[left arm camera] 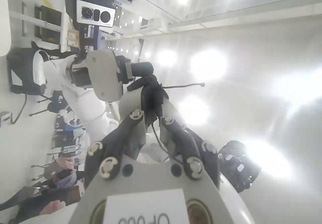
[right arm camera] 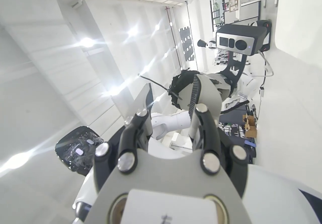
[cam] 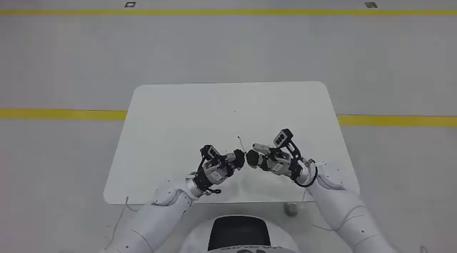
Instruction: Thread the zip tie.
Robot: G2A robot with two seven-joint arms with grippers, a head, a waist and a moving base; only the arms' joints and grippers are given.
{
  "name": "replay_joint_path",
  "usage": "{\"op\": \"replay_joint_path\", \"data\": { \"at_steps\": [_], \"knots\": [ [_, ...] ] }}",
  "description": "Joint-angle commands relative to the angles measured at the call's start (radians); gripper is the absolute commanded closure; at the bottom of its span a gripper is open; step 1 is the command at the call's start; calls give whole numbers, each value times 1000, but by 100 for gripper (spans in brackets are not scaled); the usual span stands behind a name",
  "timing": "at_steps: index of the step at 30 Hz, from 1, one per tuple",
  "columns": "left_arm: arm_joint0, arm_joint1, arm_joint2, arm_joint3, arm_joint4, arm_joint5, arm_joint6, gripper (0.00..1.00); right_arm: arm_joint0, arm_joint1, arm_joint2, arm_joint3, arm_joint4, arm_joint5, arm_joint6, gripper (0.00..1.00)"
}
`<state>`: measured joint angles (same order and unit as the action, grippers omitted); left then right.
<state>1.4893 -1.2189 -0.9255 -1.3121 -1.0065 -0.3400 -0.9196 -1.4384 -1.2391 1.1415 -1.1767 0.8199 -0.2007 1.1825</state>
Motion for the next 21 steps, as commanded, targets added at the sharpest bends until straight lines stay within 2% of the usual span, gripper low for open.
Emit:
{"op": "replay_joint_path", "data": {
  "at_steps": [1, 15, 21],
  "knots": [
    [0, 0, 0, 0, 0, 0, 0, 100, 2, 0, -3, 2, 0, 0, 3, 71],
    [0, 0, 0, 0, 0, 0, 0, 100, 11, -1, -16, 4, 12, 5, 36, 95],
    [0, 0, 0, 0, 0, 0, 0, 100, 13, 0, -19, 4, 7, 6, 36, 100]
  ]
}}
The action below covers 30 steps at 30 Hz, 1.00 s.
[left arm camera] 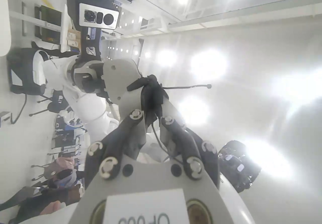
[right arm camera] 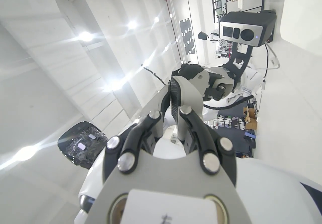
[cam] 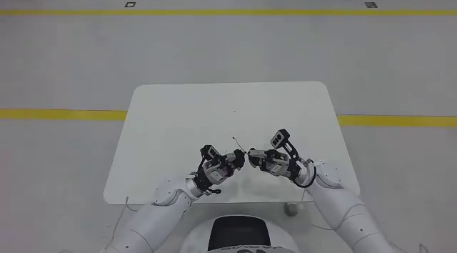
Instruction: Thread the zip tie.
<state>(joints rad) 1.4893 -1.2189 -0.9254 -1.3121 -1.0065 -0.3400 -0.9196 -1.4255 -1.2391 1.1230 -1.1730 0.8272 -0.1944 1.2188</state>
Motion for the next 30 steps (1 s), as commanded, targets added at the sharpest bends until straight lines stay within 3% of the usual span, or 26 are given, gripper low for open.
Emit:
{"op": "replay_joint_path", "data": {
  "at_steps": [1, 30],
  "knots": [
    [0, 0, 0, 0, 0, 0, 0, 100, 0, 0, 0, 0, -2, -1, -2, 100],
    [0, 0, 0, 0, 0, 0, 0, 100, -3, 11, 28, 15, 1, -9, -26, 100]
  ]
}}
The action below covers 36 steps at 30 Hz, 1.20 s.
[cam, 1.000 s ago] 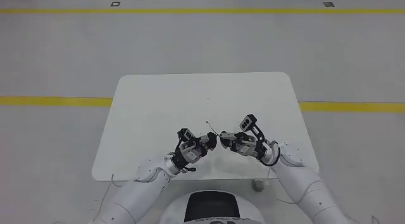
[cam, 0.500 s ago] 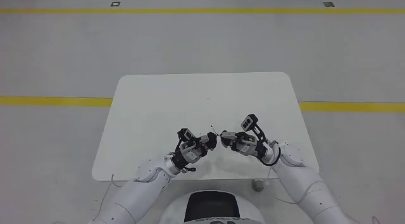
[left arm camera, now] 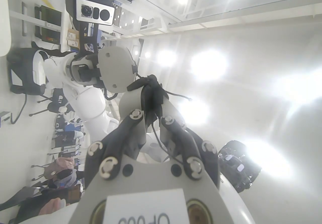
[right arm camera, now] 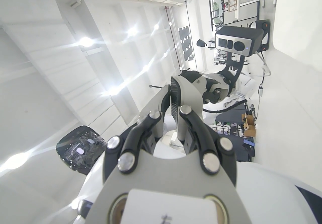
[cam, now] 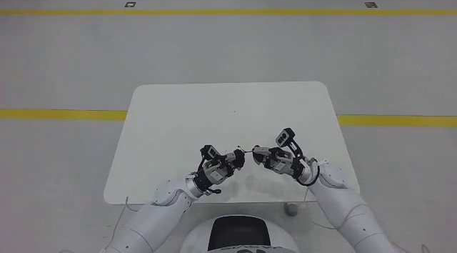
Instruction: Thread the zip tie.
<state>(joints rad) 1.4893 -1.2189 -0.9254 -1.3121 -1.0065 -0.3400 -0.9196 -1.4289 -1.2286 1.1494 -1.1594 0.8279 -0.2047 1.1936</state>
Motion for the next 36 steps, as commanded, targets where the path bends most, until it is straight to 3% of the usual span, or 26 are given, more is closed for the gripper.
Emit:
{"op": "replay_joint_path", "data": {
  "at_steps": [1, 36],
  "knots": [
    [0, 0, 0, 0, 0, 0, 0, 100, 0, 1, 2, 2, 2, 2, -1, 100],
    [0, 0, 0, 0, 0, 0, 0, 100, -5, 5, 17, 12, 23, 13, -17, 100]
  ]
}}
